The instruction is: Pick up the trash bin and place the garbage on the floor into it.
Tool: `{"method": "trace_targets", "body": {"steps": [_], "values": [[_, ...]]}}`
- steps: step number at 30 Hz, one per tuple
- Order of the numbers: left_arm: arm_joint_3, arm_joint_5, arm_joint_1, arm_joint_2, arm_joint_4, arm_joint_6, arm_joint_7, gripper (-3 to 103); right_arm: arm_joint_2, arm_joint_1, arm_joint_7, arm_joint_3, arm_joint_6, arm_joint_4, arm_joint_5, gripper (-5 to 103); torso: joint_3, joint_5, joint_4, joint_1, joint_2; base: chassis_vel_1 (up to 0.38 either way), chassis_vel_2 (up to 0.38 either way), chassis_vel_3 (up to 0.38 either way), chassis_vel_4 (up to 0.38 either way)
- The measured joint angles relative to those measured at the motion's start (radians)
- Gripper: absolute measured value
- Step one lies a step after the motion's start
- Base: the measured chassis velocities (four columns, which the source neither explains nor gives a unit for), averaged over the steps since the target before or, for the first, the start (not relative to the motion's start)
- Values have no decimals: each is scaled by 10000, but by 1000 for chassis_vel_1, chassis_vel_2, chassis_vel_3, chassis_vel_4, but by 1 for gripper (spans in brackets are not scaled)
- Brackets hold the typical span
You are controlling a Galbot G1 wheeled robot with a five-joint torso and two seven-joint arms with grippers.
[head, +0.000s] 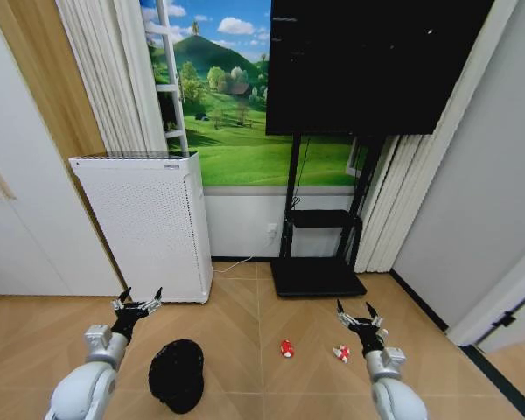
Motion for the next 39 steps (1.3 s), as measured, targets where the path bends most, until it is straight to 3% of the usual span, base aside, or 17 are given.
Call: {"method": "trace_targets", "body": {"steps": [39], "values": [[-15,73,55,-55,-144,31,-12,100,-151,32,63,114,-57,36,222,100,-1049,0,0,-658,-1706,0,0,0,0]]}}
